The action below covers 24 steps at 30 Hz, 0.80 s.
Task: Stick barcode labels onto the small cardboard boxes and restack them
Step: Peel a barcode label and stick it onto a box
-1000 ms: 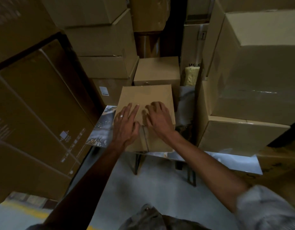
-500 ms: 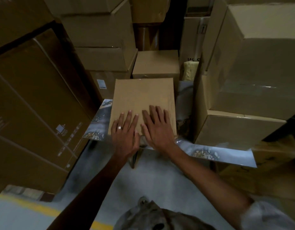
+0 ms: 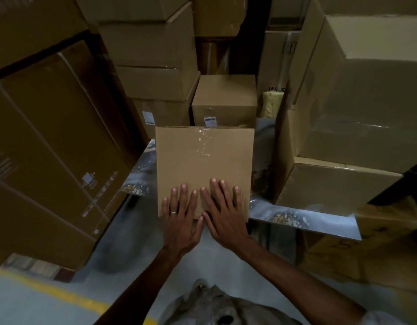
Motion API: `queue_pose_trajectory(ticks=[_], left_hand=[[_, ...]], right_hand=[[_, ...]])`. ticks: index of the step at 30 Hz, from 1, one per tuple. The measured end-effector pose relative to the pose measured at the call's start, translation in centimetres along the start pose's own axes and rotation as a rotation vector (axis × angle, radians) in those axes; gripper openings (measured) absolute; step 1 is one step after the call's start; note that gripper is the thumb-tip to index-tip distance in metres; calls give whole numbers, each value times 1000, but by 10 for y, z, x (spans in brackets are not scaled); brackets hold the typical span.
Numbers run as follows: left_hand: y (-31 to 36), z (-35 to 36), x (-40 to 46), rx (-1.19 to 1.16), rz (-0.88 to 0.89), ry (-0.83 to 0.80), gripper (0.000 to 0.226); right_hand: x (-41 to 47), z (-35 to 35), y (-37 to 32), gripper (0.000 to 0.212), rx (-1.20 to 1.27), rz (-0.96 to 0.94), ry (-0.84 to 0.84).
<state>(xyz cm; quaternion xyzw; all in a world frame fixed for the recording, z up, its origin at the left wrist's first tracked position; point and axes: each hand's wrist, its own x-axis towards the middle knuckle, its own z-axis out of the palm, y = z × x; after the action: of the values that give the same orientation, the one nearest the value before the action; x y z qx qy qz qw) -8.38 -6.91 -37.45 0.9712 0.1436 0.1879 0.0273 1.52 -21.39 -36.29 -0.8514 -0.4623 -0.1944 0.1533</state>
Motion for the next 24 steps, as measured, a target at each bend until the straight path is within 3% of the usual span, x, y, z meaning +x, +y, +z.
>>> queue_pose_trajectory(ticks=[6, 12, 17, 19, 24], left_hand=[[1, 16, -3, -39, 8, -66, 74], [-2, 28, -11, -109, -17, -139, 78], [-6, 28, -6, -112, -52, -175, 77], [-8, 23, -1, -131, -51, -117, 77], [-1, -5, 38, -109, -22, 102, 89]], right_hand=[[-9, 14, 13, 67, 10, -23, -33], [-24, 30, 20, 81, 31, 15, -135], [-31, 42, 26, 73, 39, 48, -244], [-24, 38, 26, 64, 90, 29, -193], [30, -1, 23, 37, 287, -27, 119]])
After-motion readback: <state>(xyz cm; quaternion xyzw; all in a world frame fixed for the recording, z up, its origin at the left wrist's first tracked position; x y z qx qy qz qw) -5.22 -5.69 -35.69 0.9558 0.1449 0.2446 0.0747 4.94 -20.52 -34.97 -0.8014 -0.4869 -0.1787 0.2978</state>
